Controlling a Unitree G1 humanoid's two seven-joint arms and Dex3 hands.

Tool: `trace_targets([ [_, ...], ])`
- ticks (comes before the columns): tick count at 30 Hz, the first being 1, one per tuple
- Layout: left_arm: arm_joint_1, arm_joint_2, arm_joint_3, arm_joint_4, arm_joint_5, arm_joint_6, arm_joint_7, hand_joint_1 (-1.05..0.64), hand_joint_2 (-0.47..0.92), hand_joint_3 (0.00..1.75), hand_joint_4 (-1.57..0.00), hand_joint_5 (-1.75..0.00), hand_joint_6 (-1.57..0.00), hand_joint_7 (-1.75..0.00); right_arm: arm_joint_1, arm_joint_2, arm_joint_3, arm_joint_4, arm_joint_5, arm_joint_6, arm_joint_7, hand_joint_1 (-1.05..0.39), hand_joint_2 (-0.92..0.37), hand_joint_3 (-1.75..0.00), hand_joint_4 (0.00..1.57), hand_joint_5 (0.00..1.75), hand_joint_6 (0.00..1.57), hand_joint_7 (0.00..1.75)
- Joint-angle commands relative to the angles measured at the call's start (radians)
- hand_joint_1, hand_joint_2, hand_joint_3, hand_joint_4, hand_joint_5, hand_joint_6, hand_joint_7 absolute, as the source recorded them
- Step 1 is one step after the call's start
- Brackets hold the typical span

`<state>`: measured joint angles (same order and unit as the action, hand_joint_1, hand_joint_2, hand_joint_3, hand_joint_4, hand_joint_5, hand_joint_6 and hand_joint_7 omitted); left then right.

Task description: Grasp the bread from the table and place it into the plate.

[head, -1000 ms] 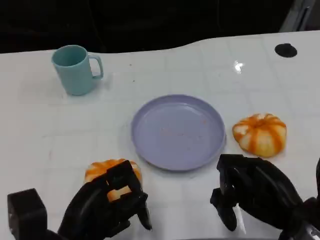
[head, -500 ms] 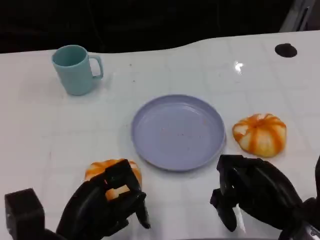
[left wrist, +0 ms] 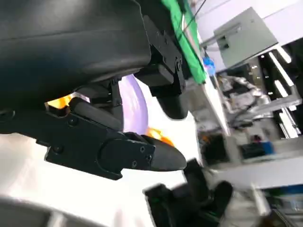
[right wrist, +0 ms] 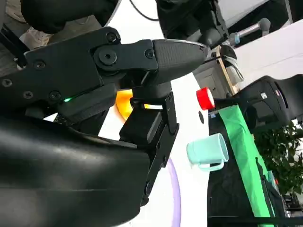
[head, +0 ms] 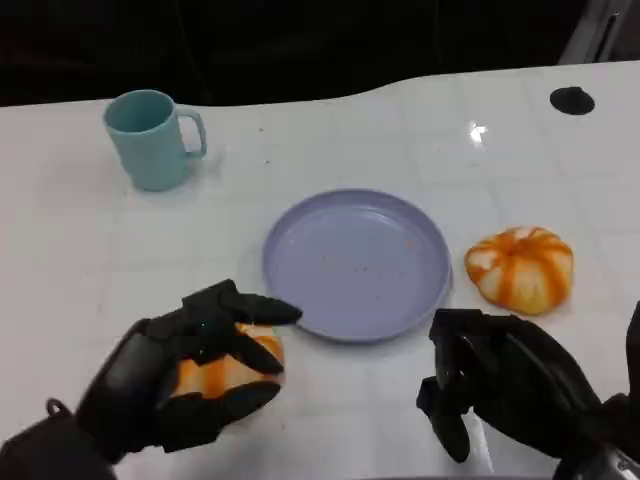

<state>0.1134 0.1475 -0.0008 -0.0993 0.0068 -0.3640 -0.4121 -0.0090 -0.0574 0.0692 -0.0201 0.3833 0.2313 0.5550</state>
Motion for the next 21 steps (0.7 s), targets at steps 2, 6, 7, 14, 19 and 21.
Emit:
trace_targets([
  [2,-0.003,0.148,0.027,-0.134,0.341,0.010,0.104,-0.80,0.92,0.20,-0.33,-0.61,-0.39,-0.07,-0.004,-0.007,-0.002,-0.011,-0.004,-0.013,-0.006,-0.94,-0.92,-0.37,1.29,1.60,1.11,1.52],
  [6,-0.006,0.213,0.008,-0.212,0.542,0.084,0.116,-0.81,0.92,0.19,-0.29,-0.47,-0.35,-0.01,-0.008,-0.005,-0.002,-0.005,-0.007,-0.020,-0.008,-0.94,-0.92,-0.38,1.29,1.60,1.11,1.52],
  [7,-0.010,0.227,-0.001,-0.222,0.577,0.104,0.108,-0.82,0.92,0.20,-0.28,-0.45,-0.33,-0.01,-0.009,-0.004,-0.002,-0.004,-0.006,-0.021,-0.008,-0.94,-0.92,-0.38,1.29,1.60,1.11,1.52],
  [14,-0.070,0.306,-0.099,-0.221,0.828,0.217,0.066,-0.84,0.92,0.15,-0.24,-0.32,-0.23,0.00,-0.005,-0.005,0.003,-0.013,-0.003,-0.013,-0.015,-0.94,-0.92,-0.38,1.28,1.60,1.11,1.52],
  [19,-0.137,0.324,-0.173,-0.185,0.920,0.309,-0.026,-0.80,0.92,0.11,-0.18,-0.25,-0.16,0.00,-0.001,-0.008,0.004,-0.017,-0.001,-0.017,-0.016,-0.93,-0.92,-0.38,1.28,1.61,1.11,1.53],
  [21,-0.181,0.316,-0.206,-0.127,0.940,0.331,-0.034,-0.80,0.92,0.10,-0.18,-0.24,-0.16,0.00,-0.001,-0.007,0.003,-0.017,0.001,-0.019,-0.014,-0.93,-0.92,-0.38,1.28,1.61,1.10,1.53],
])
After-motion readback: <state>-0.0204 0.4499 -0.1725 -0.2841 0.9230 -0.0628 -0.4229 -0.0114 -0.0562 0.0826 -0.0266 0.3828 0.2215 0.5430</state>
